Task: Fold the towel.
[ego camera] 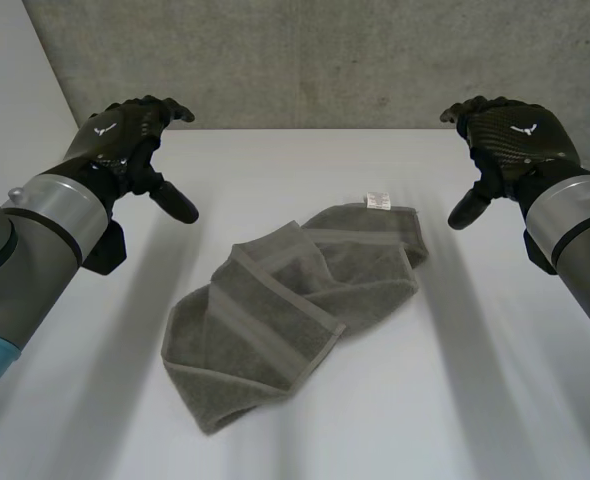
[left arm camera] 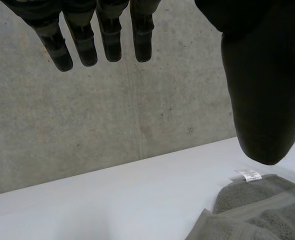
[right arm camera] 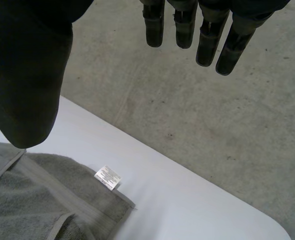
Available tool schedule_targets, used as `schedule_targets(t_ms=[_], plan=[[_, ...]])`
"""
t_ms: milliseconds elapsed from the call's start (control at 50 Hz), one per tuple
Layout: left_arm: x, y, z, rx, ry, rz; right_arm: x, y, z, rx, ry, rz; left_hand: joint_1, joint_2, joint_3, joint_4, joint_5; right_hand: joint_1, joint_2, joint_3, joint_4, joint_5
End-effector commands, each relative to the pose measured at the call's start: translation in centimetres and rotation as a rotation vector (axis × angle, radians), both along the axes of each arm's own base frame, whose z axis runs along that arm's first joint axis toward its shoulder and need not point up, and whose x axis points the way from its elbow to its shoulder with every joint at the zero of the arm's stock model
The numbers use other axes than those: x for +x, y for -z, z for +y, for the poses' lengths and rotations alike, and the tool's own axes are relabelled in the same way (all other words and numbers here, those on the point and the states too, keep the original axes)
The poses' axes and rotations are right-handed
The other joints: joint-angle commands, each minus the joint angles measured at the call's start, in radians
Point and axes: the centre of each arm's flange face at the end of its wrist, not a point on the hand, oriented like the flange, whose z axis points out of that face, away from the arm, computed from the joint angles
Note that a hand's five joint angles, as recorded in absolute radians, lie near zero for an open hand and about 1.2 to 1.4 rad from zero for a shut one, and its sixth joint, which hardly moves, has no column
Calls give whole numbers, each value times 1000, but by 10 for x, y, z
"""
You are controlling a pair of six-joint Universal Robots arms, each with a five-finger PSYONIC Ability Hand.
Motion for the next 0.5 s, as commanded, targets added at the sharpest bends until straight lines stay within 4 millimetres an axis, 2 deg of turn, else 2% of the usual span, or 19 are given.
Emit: schedule_targets(t_ms=[20,60,80,120,140,160,180,200,220,240,280,380,500], plan=[[-1,15,11,46,28,-20,9,8,11,-18,-76,113,-95,-31,-45,-56,-8,-57,-77,-33,-53,-66],[1,30,19,79,40,-48,31,22,41,-28,-248,245,-86,-23,-45,-56,1,-57,-77,-33,-53,-66],[1,30,19,79,40,-48,31,22,41,-28,-249,246,-86,-22,-45,-56,1,-57,-77,-33,-53,-66],[3,38,22,82,52,-75,45,35,67,-37,-389,365,-83,-20,-45,-56,4,-57,-77,-33,-53,-66],[3,45,25,82,80,-114,45,35,67,-37,-390,365,-80,-17,-45,-56,7,-57,-77,-33,-53,-66],[4,54,28,86,112,-165,49,43,78,-35,-442,406,-72,-8,-45,-56,16,-57,-77,-33,-53,-66],[4,54,28,86,112,-165,54,51,88,-27,-481,433,-71,-8,-45,-56,16,-57,-77,-33,-53,-66],[8,64,29,89,138,-223,54,51,88,-27,-481,434,-71,-8,-45,-56,16,-57,-77,-33,-53,-66],[15,73,28,99,149,-276,59,58,97,-15,-520,446,-71,-8,-45,-56,16,-57,-77,-33,-53,-66],[15,73,28,100,150,-276,63,65,106,-1,-552,456,-71,-8,-45,-56,16,-57,-77,-33,-53,-66],[27,89,27,125,171,-350,67,71,111,10,-574,458,-71,-8,-45,-56,16,-57,-77,-33,-53,-66],[39,104,29,166,190,-381,73,91,116,73,-593,431,-69,-5,-45,-56,19,-57,-77,-33,-53,-66],[47,107,23,173,188,-384,83,105,120,203,-588,267,-54,10,-45,-56,34,-57,-77,-33,-53,-66]])
